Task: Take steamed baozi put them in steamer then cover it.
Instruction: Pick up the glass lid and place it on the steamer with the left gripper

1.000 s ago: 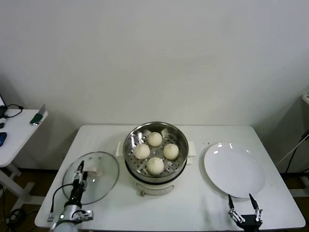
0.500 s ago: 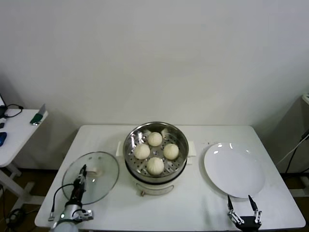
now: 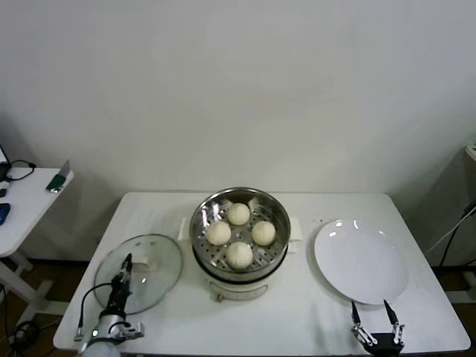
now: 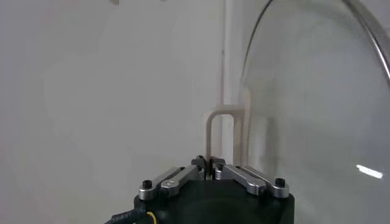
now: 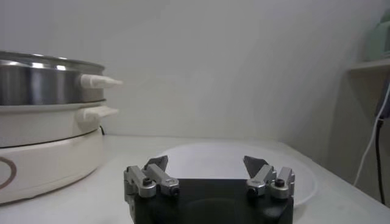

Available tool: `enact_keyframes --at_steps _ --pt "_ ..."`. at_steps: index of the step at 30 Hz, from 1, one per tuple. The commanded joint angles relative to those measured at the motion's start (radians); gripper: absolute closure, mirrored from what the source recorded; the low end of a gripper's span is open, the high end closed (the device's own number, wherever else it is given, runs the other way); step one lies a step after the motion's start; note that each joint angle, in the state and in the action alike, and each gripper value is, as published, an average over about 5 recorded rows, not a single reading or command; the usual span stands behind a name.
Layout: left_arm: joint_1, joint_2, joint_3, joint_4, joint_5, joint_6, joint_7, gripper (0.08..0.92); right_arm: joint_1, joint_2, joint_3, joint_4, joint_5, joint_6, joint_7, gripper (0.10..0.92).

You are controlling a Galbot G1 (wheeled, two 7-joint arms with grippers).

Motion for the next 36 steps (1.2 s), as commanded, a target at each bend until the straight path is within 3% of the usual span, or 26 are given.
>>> enact_keyframes --at_steps 1,8,13,17,23,30,36 --pt "0.052 0.072 -0.013 -0.285 -0.160 0.064 0.128 0.861 0.000 -0.001 0.011 0.008 -0.025 -0.002 0.011 0.203" --pt "0.079 0.210 -0.046 -0.542 -0.336 0.240 0.323 0.861 -0.001 -0.004 0.025 0.012 -0.073 -0.005 0.030 0.203" --pt "0.059 0.310 -0.054 -0.645 -0.391 0.325 0.386 0.861 -0.003 -0.005 0.025 0.013 -0.084 -0.005 0.042 0.203" --pt "0.040 0.344 -0.013 -0.737 -0.399 0.419 0.439 0.861 -0.003 -0.004 0.022 0.014 -0.092 -0.005 0.048 0.203" --pt "0.005 0.294 0.158 -0.823 -0.243 0.498 0.491 0.861 0.002 0.001 0.012 0.022 -0.102 -0.010 0.047 0.203" --pt "-0.082 0.188 0.371 -0.800 -0.091 0.588 0.550 0.861 0.013 0.008 -0.003 0.021 -0.124 -0.009 0.045 0.203" --pt "-0.124 0.081 0.465 -0.779 0.016 0.634 0.590 0.861 0.024 0.015 -0.012 0.015 -0.127 -0.006 0.046 0.203"
